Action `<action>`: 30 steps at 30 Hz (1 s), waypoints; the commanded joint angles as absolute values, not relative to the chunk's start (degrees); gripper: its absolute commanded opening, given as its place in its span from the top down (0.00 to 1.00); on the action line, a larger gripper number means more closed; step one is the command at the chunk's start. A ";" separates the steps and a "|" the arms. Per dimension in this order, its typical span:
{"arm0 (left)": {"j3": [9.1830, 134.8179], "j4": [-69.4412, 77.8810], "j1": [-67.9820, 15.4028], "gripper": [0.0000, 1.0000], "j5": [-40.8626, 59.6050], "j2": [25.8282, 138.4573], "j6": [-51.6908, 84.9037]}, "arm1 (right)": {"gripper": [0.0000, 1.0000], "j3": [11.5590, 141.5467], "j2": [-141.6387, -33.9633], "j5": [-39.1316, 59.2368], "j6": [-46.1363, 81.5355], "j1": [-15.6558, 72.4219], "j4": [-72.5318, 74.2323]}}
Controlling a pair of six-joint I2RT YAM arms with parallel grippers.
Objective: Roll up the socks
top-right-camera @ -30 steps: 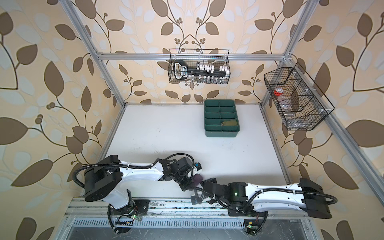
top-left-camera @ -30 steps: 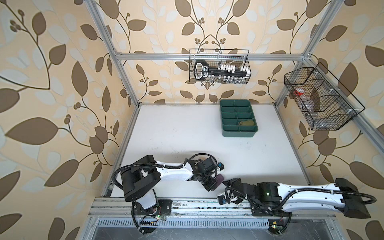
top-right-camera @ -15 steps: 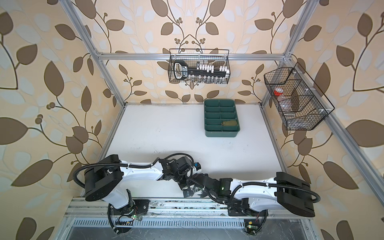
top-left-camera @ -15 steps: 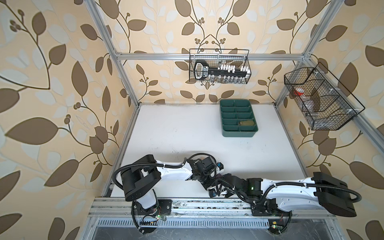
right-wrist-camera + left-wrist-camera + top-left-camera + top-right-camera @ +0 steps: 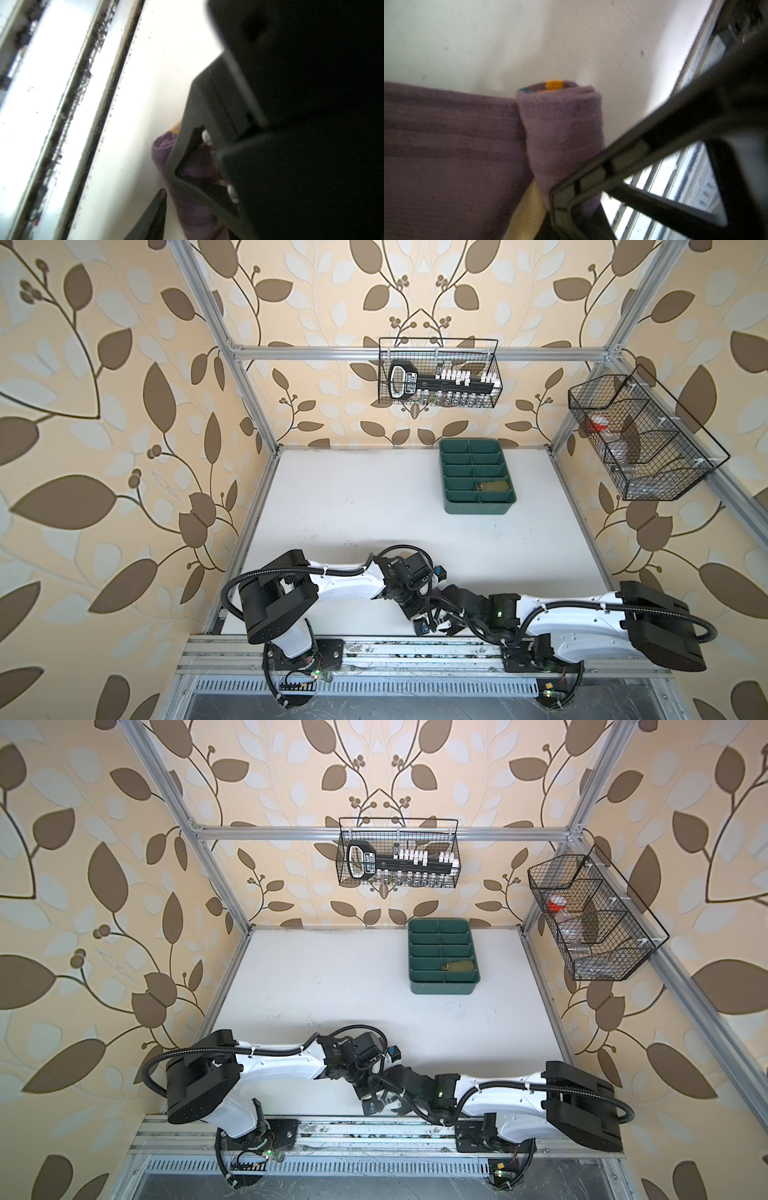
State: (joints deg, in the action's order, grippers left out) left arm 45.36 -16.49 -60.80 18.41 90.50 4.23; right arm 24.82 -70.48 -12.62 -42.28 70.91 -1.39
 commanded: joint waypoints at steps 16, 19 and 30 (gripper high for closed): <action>46.58 -21.80 -62.29 0.83 19.51 90.09 3.63 | 0.50 22.15 -76.38 -24.19 -44.74 71.06 -4.51; 46.93 -22.26 -62.35 0.83 19.77 90.29 3.52 | 0.55 22.32 -77.64 -24.00 -44.74 70.75 -4.81; 48.56 -24.07 -62.31 0.83 19.77 90.88 2.57 | 0.52 22.31 -72.44 -24.88 -46.27 71.47 -14.83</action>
State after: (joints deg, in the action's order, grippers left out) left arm 47.09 -19.53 -60.82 16.60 90.59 1.65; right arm 23.97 -72.53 -18.79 -45.93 72.31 -2.24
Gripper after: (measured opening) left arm 0.168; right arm 0.478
